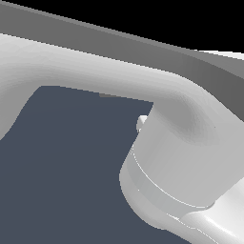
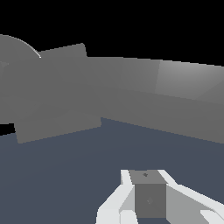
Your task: Turn on the faucet by rotating a designated handle.
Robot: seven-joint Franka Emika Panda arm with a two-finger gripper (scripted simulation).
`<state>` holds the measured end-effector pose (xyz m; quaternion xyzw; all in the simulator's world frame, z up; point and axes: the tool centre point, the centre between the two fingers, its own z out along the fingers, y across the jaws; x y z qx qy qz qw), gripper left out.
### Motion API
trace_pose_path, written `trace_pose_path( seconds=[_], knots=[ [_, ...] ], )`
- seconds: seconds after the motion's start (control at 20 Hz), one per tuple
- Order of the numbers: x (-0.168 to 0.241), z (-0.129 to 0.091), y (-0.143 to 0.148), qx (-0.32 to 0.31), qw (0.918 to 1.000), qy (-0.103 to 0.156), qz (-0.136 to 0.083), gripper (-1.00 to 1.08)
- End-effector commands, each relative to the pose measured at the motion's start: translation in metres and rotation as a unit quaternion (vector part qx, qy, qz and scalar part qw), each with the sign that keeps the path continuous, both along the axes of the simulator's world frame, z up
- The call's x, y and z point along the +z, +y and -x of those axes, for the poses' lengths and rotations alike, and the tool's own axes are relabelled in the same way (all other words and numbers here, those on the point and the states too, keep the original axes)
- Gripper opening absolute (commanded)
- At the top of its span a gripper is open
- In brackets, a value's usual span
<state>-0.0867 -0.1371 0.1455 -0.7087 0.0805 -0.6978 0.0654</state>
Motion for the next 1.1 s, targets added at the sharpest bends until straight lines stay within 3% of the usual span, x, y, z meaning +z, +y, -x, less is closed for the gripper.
trace_pose_path(
  seconds=[0.0, 1.05],
  knots=[
    [0.007, 0.000, -0.004, -0.002, 1.0000, 0.000, -0.004, -1.00],
    [0.091, -0.003, -0.033, 0.002, 0.9990, -0.004, 0.045, -1.00]
  ],
)
